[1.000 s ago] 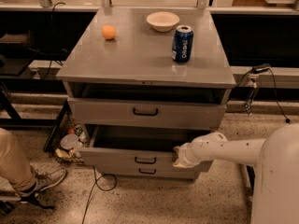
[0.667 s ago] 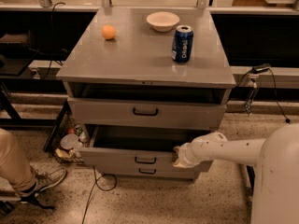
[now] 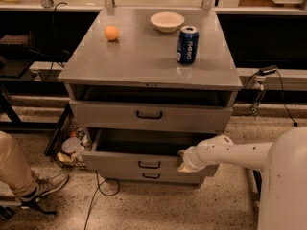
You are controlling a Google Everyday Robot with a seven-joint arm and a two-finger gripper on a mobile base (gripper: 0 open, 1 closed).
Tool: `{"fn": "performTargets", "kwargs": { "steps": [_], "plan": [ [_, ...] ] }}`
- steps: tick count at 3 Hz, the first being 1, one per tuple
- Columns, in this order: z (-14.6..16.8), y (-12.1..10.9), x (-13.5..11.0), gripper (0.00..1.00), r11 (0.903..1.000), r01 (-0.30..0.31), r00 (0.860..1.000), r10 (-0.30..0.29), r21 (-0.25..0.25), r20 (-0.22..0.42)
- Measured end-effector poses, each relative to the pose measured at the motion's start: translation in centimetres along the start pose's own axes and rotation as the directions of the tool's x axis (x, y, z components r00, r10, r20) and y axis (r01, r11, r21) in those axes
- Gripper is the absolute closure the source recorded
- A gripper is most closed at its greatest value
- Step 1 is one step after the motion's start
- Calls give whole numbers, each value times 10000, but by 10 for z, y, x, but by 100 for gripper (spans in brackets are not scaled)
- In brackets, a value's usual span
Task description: Open middle drawer
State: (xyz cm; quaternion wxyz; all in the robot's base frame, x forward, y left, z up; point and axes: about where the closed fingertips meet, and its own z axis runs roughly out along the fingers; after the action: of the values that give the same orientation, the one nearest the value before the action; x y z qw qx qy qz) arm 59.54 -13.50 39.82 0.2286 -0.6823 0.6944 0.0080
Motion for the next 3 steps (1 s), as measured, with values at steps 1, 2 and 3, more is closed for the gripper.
{"fn": "performTargets", "kwargs": {
  "steps": [1, 2, 3],
  "plan": [
    [1, 0, 0, 6, 10000, 2, 10000, -2, -11, 3],
    [1, 1, -1, 0, 10000, 6, 10000, -6, -28, 6],
    [4, 5, -2, 0, 9997, 130, 9997, -133, -203, -186]
  ]
}}
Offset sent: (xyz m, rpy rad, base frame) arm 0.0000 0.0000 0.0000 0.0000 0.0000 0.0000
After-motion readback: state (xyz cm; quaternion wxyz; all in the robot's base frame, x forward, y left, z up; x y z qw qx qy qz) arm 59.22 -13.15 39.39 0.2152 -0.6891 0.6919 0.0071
